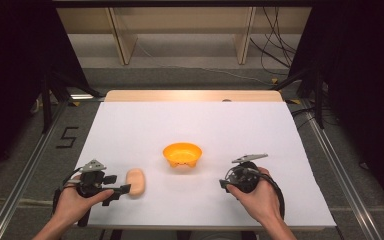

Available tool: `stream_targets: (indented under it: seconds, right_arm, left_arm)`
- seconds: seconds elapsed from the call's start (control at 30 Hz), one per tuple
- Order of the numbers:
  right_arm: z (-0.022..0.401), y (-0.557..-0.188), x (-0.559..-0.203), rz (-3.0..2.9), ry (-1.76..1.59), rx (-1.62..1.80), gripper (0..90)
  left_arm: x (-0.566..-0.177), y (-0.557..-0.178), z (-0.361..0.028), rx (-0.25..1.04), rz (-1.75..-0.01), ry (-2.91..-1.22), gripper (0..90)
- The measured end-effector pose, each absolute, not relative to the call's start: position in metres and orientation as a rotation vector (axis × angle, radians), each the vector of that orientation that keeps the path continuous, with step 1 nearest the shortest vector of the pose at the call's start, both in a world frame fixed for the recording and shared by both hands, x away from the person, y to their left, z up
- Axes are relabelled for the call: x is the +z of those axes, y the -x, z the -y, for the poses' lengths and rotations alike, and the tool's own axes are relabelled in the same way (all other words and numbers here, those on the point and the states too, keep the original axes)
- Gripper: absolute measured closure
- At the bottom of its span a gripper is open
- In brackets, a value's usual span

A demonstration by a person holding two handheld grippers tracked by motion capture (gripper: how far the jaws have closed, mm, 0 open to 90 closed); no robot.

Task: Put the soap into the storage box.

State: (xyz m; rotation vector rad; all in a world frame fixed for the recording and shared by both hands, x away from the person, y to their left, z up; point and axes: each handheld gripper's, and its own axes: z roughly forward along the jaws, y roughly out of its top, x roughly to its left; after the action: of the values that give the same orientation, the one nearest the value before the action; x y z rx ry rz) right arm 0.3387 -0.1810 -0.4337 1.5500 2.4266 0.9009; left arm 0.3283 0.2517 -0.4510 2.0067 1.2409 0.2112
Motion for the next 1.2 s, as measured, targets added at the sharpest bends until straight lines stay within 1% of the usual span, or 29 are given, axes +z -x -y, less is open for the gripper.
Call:
stream_targets:
  seconds: [0.1,0.13,0.17,0.27,0.3,0.33,0.37,0.4,0.53,0.57,0.77,0.83,1.2]
  right_arm:
    - [0.194,-0.333,-0.437,-2.375,-1.615,0.9,58.1]
    - [0.194,-0.333,-0.437,-2.375,-1.615,0.9,58.1]
    - [0.199,-0.332,-0.439,-2.363,-1.629,0.918,57.6]
    - [0.201,-0.331,-0.438,-2.37,-1.632,0.914,57.8]
    - [0.201,-0.33,-0.438,-2.368,-1.639,0.914,57.8]
    - [0.201,-0.33,-0.438,-2.368,-1.639,0.914,57.8]
    - [0.201,-0.33,-0.438,-2.368,-1.634,0.907,57.8]
    - [0.201,-0.331,-0.439,-2.367,-1.632,0.894,57.8]
    - [0.2,-0.331,-0.443,-2.367,-1.622,0.913,57.0]
    - [0.2,-0.331,-0.442,-2.382,-1.621,0.885,56.9]
    - [0.2,-0.332,-0.443,-2.369,-1.622,0.907,56.8]
    - [0.199,-0.332,-0.444,-2.365,-1.637,0.897,56.6]
    - [0.199,-0.332,-0.445,-2.372,-1.636,0.89,55.9]
  left_arm:
    - [-0.446,-0.334,-0.245,0.197,-1.287,-2.026,28.8]
    - [-0.446,-0.334,-0.245,0.197,-1.287,-2.026,27.3]
    - [-0.443,-0.34,-0.239,0.166,-1.332,-2.094,25.2]
    - [-0.442,-0.345,-0.234,0.179,-1.37,-2.106,23.6]
    - [-0.441,-0.351,-0.229,0.152,-1.405,-2.111,22.2]
    - [-0.441,-0.351,-0.229,0.152,-1.405,-2.111,21.5]
    - [-0.44,-0.355,-0.227,0.129,-1.423,-2.114,21.5]
    - [-0.44,-0.36,-0.223,0.09,-1.463,-2.104,19.4]
    - [-0.443,-0.369,-0.216,0.082,-1.493,-2.144,18.8]
    - [-0.445,-0.372,-0.214,0.062,-1.519,-2.147,18.7]
    - [-0.449,-0.378,-0.211,0.055,-1.575,-2.155,19.7]
    - [-0.448,-0.38,-0.209,0.059,-1.566,-2.187,20.2]
    - [-0.456,-0.387,-0.204,0.073,-1.604,-2.225,20.4]
